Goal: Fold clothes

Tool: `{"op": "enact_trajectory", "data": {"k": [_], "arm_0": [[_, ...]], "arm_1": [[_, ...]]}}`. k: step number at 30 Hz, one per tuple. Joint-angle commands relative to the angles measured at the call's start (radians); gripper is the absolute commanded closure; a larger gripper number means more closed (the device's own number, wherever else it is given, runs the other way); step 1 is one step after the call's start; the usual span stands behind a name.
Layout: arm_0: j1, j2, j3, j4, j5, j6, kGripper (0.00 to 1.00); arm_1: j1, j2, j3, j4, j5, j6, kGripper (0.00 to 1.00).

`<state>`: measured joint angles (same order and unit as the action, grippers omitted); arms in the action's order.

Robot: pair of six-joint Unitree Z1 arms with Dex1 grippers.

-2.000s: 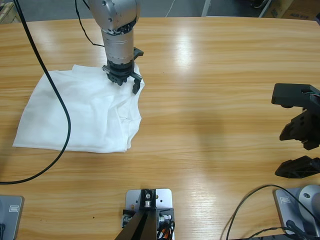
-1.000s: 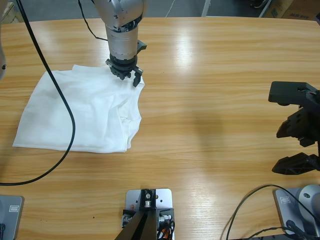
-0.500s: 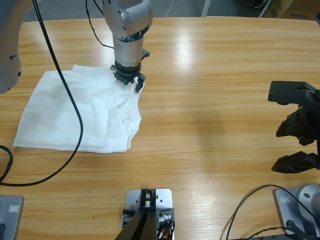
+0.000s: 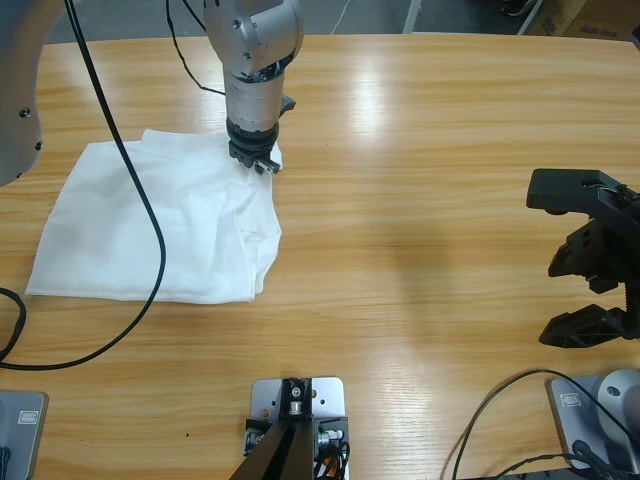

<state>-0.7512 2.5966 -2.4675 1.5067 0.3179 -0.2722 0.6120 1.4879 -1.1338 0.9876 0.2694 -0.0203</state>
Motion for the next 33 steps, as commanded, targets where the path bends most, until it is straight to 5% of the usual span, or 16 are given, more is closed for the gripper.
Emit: {"op": "enact_trajectory", "data": {"k": [1, 33], "arm_0": [[0.009, 0.063, 0.015, 0.086, 0.012, -0.007, 1.0], [0.05, -0.028, -0.093, 0.086, 0.04, -0.007, 1.0]], "arm_1": [[-0.012, 0.031, 0.031, -0.011, 0.014, -0.012, 0.216], [-0.012, 0.045, 0.034, -0.027, 0.027, -0.013, 0.216]]}}
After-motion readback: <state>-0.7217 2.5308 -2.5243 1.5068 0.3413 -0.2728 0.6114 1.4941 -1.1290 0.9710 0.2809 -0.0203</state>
